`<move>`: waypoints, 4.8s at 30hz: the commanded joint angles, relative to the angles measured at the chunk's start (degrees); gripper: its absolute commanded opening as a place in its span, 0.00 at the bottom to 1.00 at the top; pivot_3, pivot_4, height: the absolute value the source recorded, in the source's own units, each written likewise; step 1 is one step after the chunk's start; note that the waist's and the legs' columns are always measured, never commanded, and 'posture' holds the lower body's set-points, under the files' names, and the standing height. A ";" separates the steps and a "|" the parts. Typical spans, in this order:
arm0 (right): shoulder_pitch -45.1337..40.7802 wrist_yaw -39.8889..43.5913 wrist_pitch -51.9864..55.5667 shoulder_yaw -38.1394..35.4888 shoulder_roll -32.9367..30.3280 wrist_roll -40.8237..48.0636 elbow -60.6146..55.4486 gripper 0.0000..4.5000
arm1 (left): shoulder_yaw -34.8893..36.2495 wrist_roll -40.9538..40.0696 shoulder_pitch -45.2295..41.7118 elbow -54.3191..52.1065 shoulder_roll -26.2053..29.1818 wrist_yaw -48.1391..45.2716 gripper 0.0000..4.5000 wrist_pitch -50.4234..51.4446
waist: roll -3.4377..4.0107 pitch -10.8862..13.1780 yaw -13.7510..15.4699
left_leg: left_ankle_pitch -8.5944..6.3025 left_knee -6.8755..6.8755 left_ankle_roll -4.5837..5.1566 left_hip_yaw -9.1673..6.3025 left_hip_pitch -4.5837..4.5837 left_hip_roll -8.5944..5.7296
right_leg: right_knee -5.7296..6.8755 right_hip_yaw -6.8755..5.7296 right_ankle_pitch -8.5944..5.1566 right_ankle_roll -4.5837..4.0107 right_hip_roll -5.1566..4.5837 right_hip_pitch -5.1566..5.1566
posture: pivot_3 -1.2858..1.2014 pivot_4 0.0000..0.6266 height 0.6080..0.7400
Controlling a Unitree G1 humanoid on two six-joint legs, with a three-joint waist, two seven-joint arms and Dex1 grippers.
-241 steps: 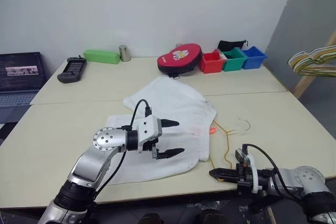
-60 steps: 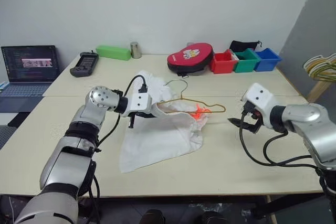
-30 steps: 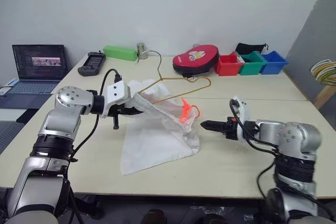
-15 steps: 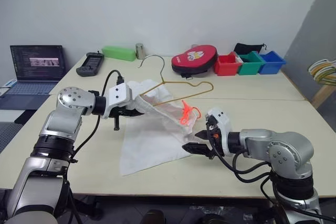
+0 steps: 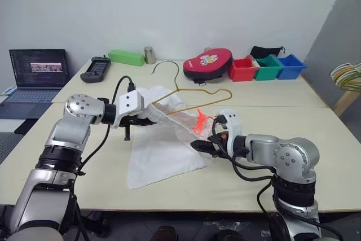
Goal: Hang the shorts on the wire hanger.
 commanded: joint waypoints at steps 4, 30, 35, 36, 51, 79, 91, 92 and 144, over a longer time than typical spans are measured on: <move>-0.92 -2.47 0.44 -0.87 0.90 2.00 -0.34 0.88 | 0.41 -0.23 -1.40 -0.85 -0.26 0.64 0.02 -1.18 | 0.00 0.00 -0.03 | 0.00 0.00 0.00 0.00 0.00 0.00 | 0.00 0.00 0.00 0.00 0.00 0.00 | 0.63 0.00 1.00; -2.42 -0.51 -1.41 2.80 -4.55 -5.06 3.79 0.02 | 0.53 0.15 -1.76 -0.20 -0.51 2.19 0.02 -2.25 | 0.01 0.01 -0.05 | 0.00 -0.03 0.01 -0.06 -0.01 0.00 | -0.01 -0.04 -0.03 -0.04 0.00 0.00 | 0.63 0.00 1.00; -2.46 3.36 -6.22 7.81 -16.33 -7.25 4.40 0.02 | 0.06 -1.02 -0.39 -2.18 1.51 -1.68 0.02 -0.47 | 0.02 0.02 -0.02 | 0.00 -0.03 0.01 -0.08 -0.03 0.00 | -0.02 -0.05 -0.04 -0.05 0.00 0.00 | 0.63 0.00 1.00; -2.09 5.23 -8.65 9.58 -21.08 -8.31 4.91 0.02 | -0.14 -1.68 0.38 -3.31 2.77 -3.90 0.02 0.34 | 0.03 0.02 -0.01 | 0.00 -0.03 0.01 -0.07 -0.03 -0.01 | -0.05 -0.05 -0.04 -0.05 -0.01 0.00 | 0.63 0.00 1.00; -3.05 17.79 -17.13 13.64 -35.82 -7.72 6.06 0.02 | -6.48 6.32 -1.15 2.74 8.14 -10.84 0.02 -12.49 | 0.06 0.04 0.05 | -0.05 -0.05 0.08 -0.23 -0.10 0.03 | -0.07 -0.21 -0.16 -0.20 0.05 0.00 | 0.62 0.00 1.00; -3.90 17.90 -8.12 9.78 -35.08 -4.34 -3.65 0.02 | -10.88 15.17 -9.58 17.74 2.85 -3.76 0.02 -28.37 | 0.06 0.04 -0.13 | -0.05 -0.01 0.09 -0.31 -0.12 0.03 | -0.05 -0.31 -0.16 -0.21 0.04 0.00 | 0.59 0.00 1.00; -11.19 11.70 0.44 9.34 -23.06 -0.28 -12.12 0.02 | -11.69 16.98 -15.18 20.47 -8.17 4.54 0.02 -27.97 | 0.04 0.03 -1.09 | -0.04 0.05 0.08 -0.46 -0.25 0.04 | -0.05 -0.53 -0.15 -0.21 -0.03 0.01 | 0.57 0.00 1.00; -11.35 11.03 0.44 9.74 -22.80 -0.91 -11.82 0.02 | -11.67 16.69 -15.13 20.19 -8.66 4.48 0.02 -27.95 | 0.04 0.03 -1.32 | -0.04 0.06 0.08 -0.47 -0.25 0.04 | -0.04 -0.55 -0.15 -0.21 -0.04 0.01 | 0.57 0.00 1.00; -14.46 39.90 -48.05 38.31 -48.07 -33.18 12.58 0.71 | -10.60 14.31 -12.35 15.56 -9.19 4.99 0.02 -28.26 | 0.08 0.04 -1.50 | -0.03 0.10 0.06 -0.58 -0.24 0.07 | -0.01 -0.72 -0.16 -0.24 -0.05 0.03 | 0.59 0.00 1.00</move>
